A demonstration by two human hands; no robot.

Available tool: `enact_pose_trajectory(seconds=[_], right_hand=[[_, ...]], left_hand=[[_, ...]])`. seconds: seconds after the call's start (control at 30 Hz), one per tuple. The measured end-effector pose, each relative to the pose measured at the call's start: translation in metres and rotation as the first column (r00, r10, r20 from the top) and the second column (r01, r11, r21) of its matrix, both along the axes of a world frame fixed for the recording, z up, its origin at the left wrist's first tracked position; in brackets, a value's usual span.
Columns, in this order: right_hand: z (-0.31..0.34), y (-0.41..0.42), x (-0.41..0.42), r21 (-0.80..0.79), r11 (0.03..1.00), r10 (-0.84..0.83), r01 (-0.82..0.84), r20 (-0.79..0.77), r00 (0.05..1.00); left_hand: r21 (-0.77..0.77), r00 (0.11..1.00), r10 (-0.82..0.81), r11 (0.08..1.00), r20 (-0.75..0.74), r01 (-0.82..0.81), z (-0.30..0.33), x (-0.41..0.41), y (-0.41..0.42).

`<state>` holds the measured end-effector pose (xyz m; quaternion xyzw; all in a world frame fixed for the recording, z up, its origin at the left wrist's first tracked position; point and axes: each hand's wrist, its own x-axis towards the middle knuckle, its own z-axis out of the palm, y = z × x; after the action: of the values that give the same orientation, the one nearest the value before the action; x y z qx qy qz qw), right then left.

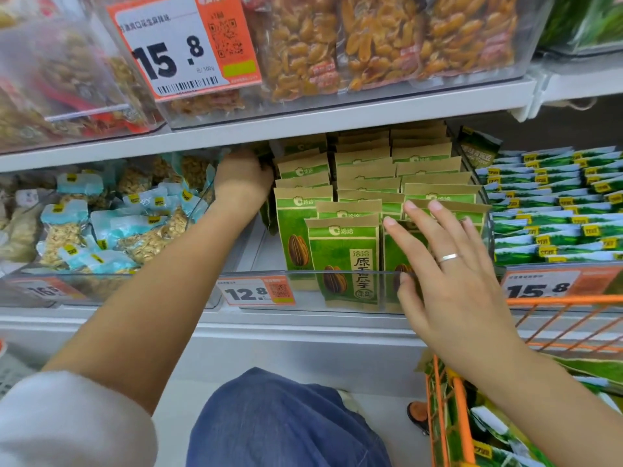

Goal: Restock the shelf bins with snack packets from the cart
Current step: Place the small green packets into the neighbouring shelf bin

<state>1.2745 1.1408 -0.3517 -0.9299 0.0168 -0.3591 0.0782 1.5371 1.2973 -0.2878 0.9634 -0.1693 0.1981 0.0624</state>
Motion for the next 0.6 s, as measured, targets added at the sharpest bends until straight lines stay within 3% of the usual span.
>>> enact_pose_trajectory(seconds=[0.07,0.17,0.33,0.47,0.53,0.6], right_hand=[[0.0,0.0,-0.001,0.003,1.0,-0.001,0.001,-0.004,1.0],[0.003,0.001,-0.002,0.013,1.0,0.003,-0.003,-0.009,1.0],[0.004,0.002,-0.007,0.025,0.999,0.024,-0.023,-0.032,0.999],[0.003,0.002,-0.009,0.027,0.999,0.029,-0.027,-0.049,0.998],[0.004,0.003,-0.009,0.027,0.999,0.025,-0.024,-0.05,0.998],[0.003,0.003,-0.008,0.025,1.0,0.019,-0.018,-0.047,0.999]], left_hand=[[-0.022,0.998,-0.035,0.999,0.061,0.036,0.01,-0.026,0.016],[-0.171,0.989,-0.035,0.984,0.144,0.06,0.018,-0.071,0.042],[-0.375,0.962,-0.123,0.903,0.242,0.21,0.003,-0.116,0.081],[-0.529,0.955,-0.235,0.795,0.182,0.297,-0.004,-0.122,0.097],[-0.709,0.95,-0.308,0.661,0.043,0.247,-0.002,-0.125,0.092],[-0.758,0.924,-0.373,0.625,-0.082,0.185,-0.007,-0.124,0.08]])
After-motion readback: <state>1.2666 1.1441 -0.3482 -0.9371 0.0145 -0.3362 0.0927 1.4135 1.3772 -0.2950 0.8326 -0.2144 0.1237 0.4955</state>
